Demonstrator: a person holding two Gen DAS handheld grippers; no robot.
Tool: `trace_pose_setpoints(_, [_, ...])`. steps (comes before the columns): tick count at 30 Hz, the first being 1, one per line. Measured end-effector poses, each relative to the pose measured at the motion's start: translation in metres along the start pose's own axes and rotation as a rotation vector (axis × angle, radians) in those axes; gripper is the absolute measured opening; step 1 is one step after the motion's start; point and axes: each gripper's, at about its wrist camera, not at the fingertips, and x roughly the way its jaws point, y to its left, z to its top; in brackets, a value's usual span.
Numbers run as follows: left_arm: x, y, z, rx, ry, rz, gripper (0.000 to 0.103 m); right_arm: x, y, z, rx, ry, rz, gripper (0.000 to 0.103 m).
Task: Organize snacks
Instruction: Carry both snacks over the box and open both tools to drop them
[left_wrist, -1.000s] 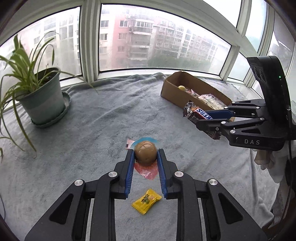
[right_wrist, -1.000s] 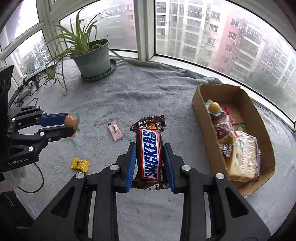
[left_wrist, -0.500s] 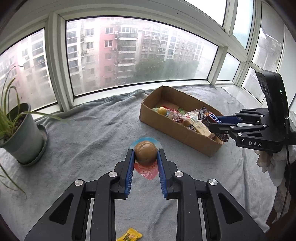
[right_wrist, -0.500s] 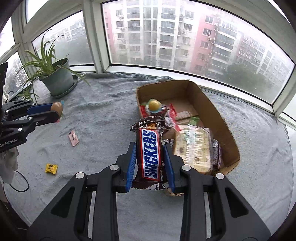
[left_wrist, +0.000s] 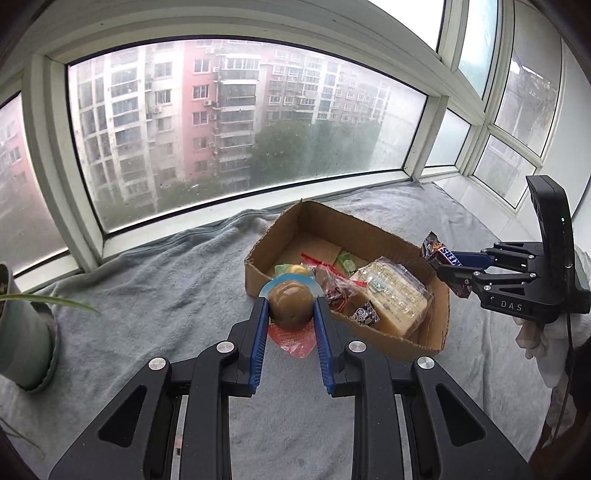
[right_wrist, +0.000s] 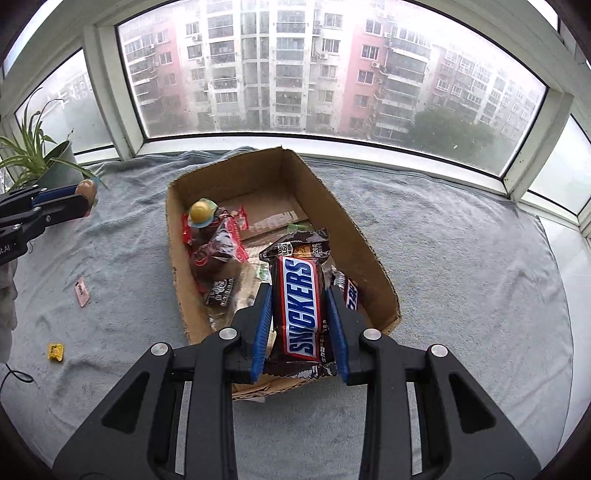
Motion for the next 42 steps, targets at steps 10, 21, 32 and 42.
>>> trace_pose_setpoints(10, [0.043,-0.021,0.011,0.01,0.038,-0.029,0.023,0.027,-0.026,-0.004,0.051,0.035,-0.028,0.03])
trace_pose_setpoints(21, [0.078,-0.037,0.013,0.02,0.069,-0.055,0.023,0.046,-0.034,0.0,0.063,0.052,-0.039,0.03])
trace_pose_setpoints(32, [0.092,-0.045,0.021,0.042,0.073,-0.043,0.023,0.051,-0.029,0.003,0.05,0.057,-0.037,0.031])
trace_pose_setpoints(42, [0.091,-0.042,0.023,0.026,0.066,-0.017,0.054,0.042,-0.024,0.007,0.026,0.03,-0.077,0.065])
